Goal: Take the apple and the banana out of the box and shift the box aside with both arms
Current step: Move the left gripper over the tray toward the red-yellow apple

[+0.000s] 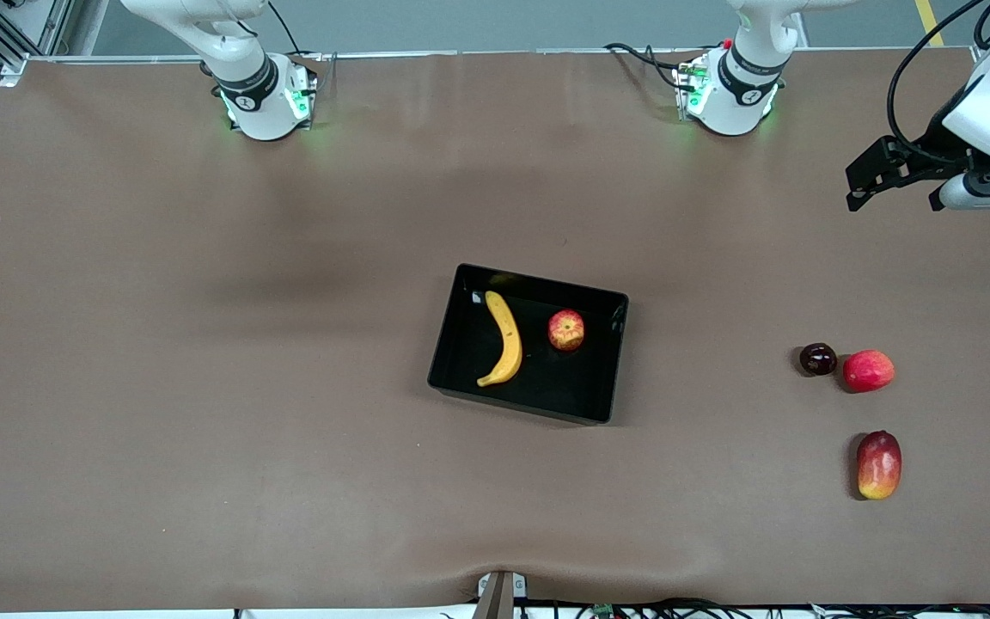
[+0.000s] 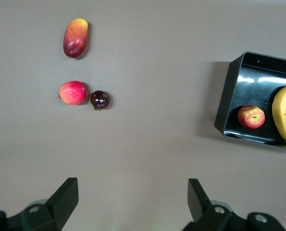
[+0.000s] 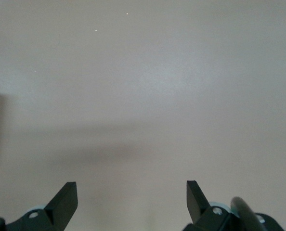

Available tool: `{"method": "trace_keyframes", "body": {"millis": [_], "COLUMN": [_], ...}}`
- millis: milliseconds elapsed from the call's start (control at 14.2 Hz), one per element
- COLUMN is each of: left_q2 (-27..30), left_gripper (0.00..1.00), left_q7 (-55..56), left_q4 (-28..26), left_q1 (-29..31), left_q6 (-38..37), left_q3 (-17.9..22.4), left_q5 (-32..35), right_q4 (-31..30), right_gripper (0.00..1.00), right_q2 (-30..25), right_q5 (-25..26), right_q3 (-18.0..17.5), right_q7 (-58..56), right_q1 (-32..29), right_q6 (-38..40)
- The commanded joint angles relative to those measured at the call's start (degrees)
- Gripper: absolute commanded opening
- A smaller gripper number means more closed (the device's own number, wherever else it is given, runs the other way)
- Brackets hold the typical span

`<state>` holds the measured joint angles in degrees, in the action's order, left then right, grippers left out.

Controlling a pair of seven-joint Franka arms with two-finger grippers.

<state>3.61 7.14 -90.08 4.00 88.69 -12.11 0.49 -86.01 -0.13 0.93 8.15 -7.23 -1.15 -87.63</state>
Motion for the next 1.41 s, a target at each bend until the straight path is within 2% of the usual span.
{"method": "trace_keyframes", "body": {"millis": [0, 211, 422, 844, 1055, 1336], "left_q2": [0.70, -0.35, -3.95, -9.22, -11.42, -20.02], "left_gripper": [1.00, 1.00, 1.00, 1.00, 1.00, 1.00], "left_q7": [-0.11, -0.02, 0.06, 0.33, 1.29, 13.56], "left_q4": [0.52, 2.27, 5.53, 3.69, 0.53, -0.10], "left_q1": [0.31, 0.40, 0.04, -2.32, -4.43, -10.48], "left_q6": [-1.06, -1.06, -1.15, 0.08, 5.78, 13.15], "left_q3": [-0.11, -0.11, -0.11, -2.12, -3.09, -3.18], "left_q5": [-0.84, -0.75, -0.40, -0.31, -0.40, -2.16], "right_q4": [0.93, 0.93, 0.93, 0.93, 0.93, 0.93], "right_gripper": [1.00, 1.00, 1.00, 1.00, 1.00, 1.00], "right_q2": [0.39, 0.39, 0.48, 0.48, 0.48, 0.48], "right_q5": [-0.13, -0.13, -0.13, -0.13, -0.13, -0.13], "right_q3": [-0.59, -0.59, -0.59, -0.59, -0.59, -0.59], "right_q7": [0.55, 0.55, 0.55, 0.55, 0.55, 0.55], "right_q1": [-1.05, -1.05, -1.05, -1.14, -1.14, -1.23], "right_q6": [0.36, 0.36, 0.36, 0.36, 0.36, 0.27]}}
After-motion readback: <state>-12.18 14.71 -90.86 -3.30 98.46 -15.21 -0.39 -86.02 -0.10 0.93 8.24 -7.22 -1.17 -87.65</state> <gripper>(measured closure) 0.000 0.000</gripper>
